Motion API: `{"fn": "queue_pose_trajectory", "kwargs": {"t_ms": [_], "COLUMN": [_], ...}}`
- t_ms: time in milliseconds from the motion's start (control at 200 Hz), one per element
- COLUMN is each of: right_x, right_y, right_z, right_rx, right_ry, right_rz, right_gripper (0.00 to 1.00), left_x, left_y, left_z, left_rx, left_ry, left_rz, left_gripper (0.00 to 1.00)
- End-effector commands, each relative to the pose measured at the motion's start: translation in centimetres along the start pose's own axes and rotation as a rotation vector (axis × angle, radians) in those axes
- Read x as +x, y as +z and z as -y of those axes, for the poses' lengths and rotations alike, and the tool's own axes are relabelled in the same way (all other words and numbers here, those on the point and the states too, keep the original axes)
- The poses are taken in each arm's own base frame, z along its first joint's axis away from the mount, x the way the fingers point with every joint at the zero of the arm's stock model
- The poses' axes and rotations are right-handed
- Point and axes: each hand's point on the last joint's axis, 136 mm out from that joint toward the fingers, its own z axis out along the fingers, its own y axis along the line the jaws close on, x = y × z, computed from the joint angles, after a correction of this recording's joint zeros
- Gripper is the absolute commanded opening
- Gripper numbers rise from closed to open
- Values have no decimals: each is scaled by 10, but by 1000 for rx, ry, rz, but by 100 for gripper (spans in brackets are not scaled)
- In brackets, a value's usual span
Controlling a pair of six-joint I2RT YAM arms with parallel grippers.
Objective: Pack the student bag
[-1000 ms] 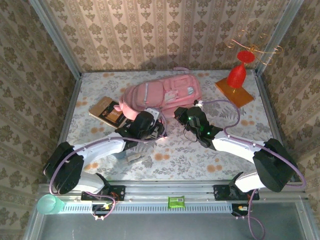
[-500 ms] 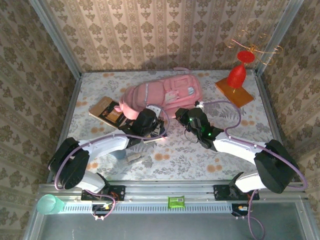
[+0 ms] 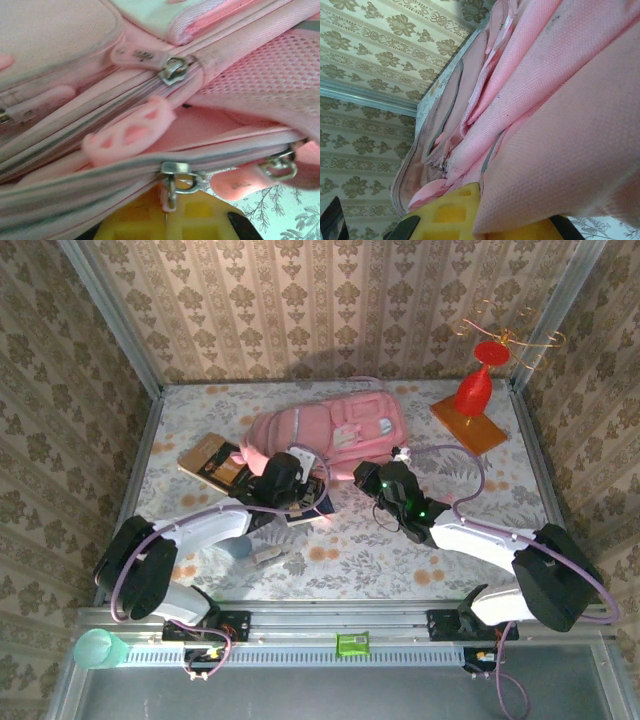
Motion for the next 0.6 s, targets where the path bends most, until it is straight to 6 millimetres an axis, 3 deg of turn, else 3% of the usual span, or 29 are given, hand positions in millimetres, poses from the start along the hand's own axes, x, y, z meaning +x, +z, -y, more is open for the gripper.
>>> {"fn": "queue_pose_trajectory", "kwargs": {"t_ms": [0,230,330,470,595], "right_x": [-20,-20,-25,-30,-35], "right_y": [-7,-1,0,4,12], "right_z": [7,24,32,63,90], "right_rx": [18,53,84,161,214], "right_ry": [-81,-113,-138,-177,-199], "right_rz": [55,11,-3,-73,-152], "right_gripper": [3,1,1,1,1], "left_x": [5,14,18,29,43], "left_y": [-7,-9,-15,-24,-24], "left_z": [-30,-41,-56,-79,-86], "left_rx": [-52,-54,-88,-179,-220], "left_ry": [-34,-34,-72,-100,-92], "left_rz": [-16,-59,-67,-119,-189], "left_gripper": [0,0,0,0,0]}}
